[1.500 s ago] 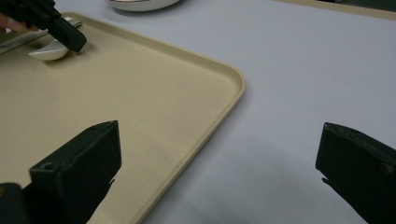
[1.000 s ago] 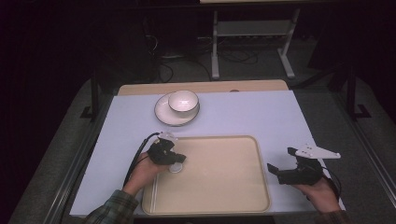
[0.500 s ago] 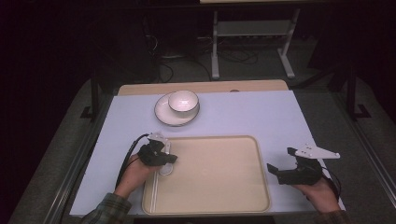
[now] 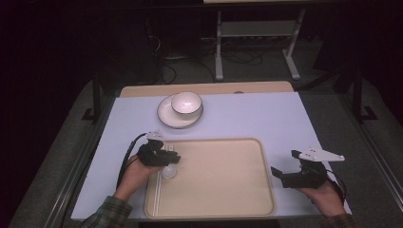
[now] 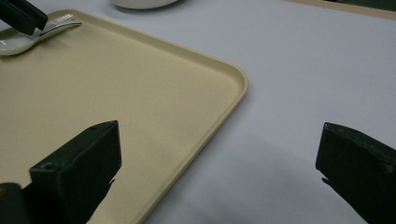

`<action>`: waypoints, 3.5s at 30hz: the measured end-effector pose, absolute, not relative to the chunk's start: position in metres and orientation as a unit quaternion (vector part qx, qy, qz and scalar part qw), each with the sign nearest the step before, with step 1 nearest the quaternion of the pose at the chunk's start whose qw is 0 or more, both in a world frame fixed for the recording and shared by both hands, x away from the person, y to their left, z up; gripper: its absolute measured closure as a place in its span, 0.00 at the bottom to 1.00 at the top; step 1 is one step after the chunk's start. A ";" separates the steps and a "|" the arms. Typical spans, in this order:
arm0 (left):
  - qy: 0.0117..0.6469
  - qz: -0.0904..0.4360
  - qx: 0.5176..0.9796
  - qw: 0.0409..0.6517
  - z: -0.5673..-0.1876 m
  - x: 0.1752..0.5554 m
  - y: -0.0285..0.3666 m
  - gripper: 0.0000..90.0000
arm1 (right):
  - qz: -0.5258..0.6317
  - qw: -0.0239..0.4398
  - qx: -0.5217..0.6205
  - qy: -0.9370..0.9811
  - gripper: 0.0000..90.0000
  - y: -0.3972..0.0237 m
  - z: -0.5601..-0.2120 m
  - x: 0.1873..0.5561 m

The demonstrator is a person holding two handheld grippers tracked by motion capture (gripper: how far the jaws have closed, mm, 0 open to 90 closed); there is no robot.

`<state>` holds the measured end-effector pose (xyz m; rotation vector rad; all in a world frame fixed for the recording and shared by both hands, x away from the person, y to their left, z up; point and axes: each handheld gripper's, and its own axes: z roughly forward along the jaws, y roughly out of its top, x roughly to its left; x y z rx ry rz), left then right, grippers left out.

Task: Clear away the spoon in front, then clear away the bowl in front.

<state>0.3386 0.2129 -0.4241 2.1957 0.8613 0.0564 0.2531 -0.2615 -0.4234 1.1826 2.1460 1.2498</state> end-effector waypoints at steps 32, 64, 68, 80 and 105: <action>0.384 0.090 0.812 0.431 -0.395 0.369 0.254 0.15 | 0.447 0.197 0.427 0.761 0.00 -0.265 -0.423 0.252; 0.438 0.076 0.828 0.341 -0.354 0.491 0.220 0.17 | 0.449 0.194 0.427 0.761 0.00 -0.265 -0.423 0.252; 0.451 0.077 0.823 0.337 -0.353 0.504 0.215 0.19 | 0.451 0.191 0.429 0.759 0.00 -0.266 -0.424 0.253; 0.492 0.073 0.814 0.301 -0.380 0.533 0.198 0.34 | 0.455 0.190 0.429 0.757 0.00 -0.266 -0.423 0.252; 0.537 0.073 0.802 0.253 -0.397 0.547 0.188 0.81 | 0.458 0.189 0.431 0.754 0.00 -0.268 -0.424 0.253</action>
